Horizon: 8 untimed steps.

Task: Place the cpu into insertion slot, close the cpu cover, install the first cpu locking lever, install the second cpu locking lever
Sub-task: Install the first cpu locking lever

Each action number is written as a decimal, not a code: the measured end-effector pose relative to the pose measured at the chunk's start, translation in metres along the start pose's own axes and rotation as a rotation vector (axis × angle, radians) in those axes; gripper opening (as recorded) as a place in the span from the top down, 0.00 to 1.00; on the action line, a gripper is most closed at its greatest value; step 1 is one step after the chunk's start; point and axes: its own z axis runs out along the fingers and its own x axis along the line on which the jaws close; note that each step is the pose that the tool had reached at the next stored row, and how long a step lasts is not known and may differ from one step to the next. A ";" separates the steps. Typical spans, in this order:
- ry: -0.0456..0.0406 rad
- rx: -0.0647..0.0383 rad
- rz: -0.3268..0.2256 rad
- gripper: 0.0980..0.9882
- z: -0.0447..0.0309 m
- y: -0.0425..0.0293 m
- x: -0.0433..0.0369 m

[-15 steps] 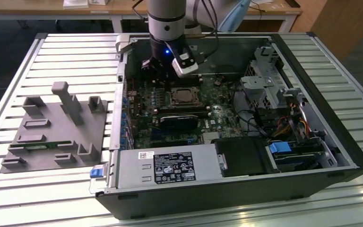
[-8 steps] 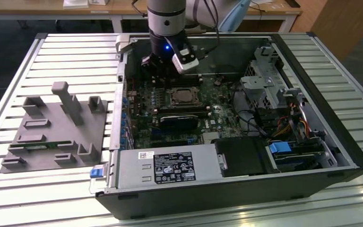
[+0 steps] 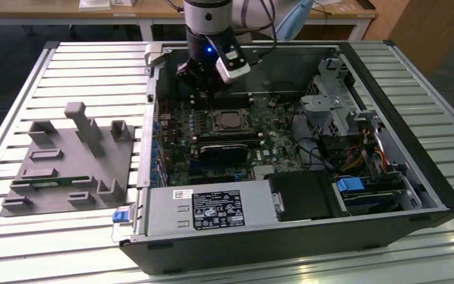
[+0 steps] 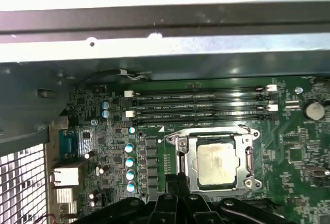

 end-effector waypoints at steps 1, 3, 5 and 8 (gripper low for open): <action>-0.0013 0.000 0.000 0.99 -0.0019 0.0000 -0.0001; -0.0038 0.000 0.000 0.99 -0.0055 0.0002 -0.0002; -0.0072 0.000 0.000 0.99 -0.0079 0.0002 0.0004; -0.0129 -0.001 0.000 0.99 -0.0084 0.0000 0.0046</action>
